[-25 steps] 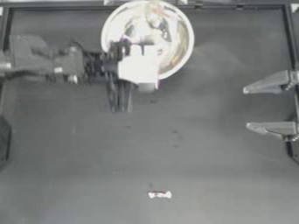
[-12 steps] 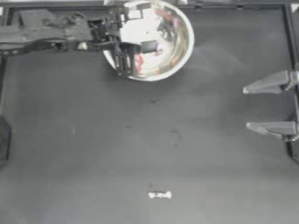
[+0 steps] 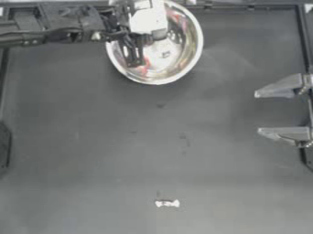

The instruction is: Put candies in bowl

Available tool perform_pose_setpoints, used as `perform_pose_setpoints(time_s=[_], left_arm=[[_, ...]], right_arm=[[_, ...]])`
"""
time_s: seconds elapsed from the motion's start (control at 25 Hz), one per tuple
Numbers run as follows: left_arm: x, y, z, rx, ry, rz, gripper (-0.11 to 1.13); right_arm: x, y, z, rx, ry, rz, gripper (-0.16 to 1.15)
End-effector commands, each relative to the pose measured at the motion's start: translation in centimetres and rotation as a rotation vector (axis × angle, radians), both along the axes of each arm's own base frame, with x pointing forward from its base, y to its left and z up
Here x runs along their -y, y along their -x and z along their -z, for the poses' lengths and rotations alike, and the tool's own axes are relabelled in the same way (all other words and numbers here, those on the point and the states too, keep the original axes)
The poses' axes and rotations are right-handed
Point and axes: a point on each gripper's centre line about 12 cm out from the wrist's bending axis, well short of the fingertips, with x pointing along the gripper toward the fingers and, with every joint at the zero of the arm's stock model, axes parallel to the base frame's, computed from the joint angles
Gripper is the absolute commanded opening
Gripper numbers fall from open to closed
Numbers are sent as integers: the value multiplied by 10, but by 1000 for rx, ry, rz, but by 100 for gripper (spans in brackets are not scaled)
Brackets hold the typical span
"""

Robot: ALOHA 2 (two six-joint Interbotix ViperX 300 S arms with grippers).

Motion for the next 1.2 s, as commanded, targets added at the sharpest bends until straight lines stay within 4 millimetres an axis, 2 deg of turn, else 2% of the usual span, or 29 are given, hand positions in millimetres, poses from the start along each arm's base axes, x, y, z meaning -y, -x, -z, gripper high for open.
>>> perform_pose_setpoints(time_s=[0.04,0.12,0.28,0.44,0.6,0.76,0.92,1.2], left_arm=[[-3,-7,-27,63,-33,-1,92],[-3,-8,-29,69,-34,-2,109],[-3,-7,-35,83,-44,-2,95],[0,-6,-44,102,-48,0,96],[14,-5,-65,144,-55,16,94],[42,-2,-93,202,-60,57,93],[80,5,-118,266,-37,107,90],[152,40,-164,412,25,202,83]], right_arm=[[0,-2,-1,5,-4,1,99],[0,-2,-1,5,-6,1,99],[0,-2,-1,5,-6,1,99],[0,-2,-1,8,-2,1,99],[0,-2,-1,8,-1,1,99],[0,-2,0,4,-1,1,99],[0,-2,0,6,-2,1,99],[0,-1,0,8,-2,1,99]])
